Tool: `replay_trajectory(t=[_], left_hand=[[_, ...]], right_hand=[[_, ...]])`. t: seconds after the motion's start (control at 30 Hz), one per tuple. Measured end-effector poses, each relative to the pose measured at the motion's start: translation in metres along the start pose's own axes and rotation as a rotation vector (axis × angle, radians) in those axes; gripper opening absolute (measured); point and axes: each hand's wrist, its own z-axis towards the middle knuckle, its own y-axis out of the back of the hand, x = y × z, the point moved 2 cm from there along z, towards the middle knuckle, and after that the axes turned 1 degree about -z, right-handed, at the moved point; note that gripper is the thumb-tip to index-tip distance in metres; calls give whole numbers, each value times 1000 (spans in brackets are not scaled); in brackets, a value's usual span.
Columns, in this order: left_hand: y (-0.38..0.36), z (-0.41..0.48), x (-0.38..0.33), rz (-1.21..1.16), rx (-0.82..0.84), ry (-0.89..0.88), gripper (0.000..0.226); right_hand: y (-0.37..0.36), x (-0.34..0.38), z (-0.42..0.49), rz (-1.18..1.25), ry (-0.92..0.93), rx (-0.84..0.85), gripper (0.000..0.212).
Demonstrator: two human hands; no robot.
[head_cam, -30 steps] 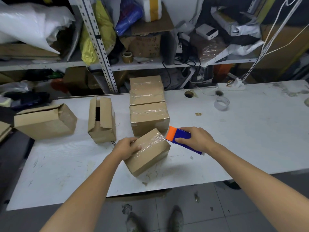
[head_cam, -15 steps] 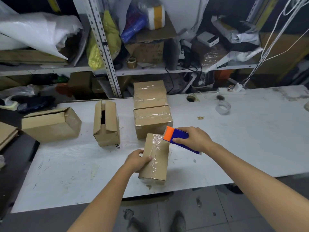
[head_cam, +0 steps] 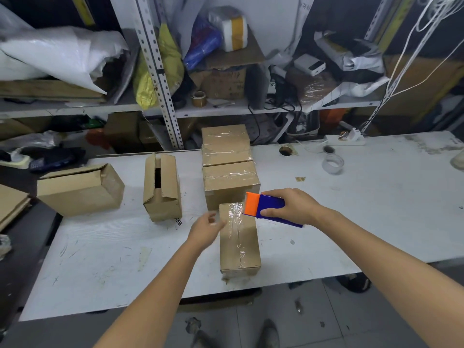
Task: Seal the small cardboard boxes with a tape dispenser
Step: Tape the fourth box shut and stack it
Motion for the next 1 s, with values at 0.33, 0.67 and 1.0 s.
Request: replay_trajectory(t=[0.33,0.67,1.0], left_hand=[[35,-29,-113,-399,340,-164,20],[45,-14,-110,-538,321,-111,19],[48,15,-92,-193,-41,-237,20]], right_hand=[[50,42,6,-14,203,-24,59],[67,52,7,45,254,7,56],[56,46,25,-46,234,94,58]])
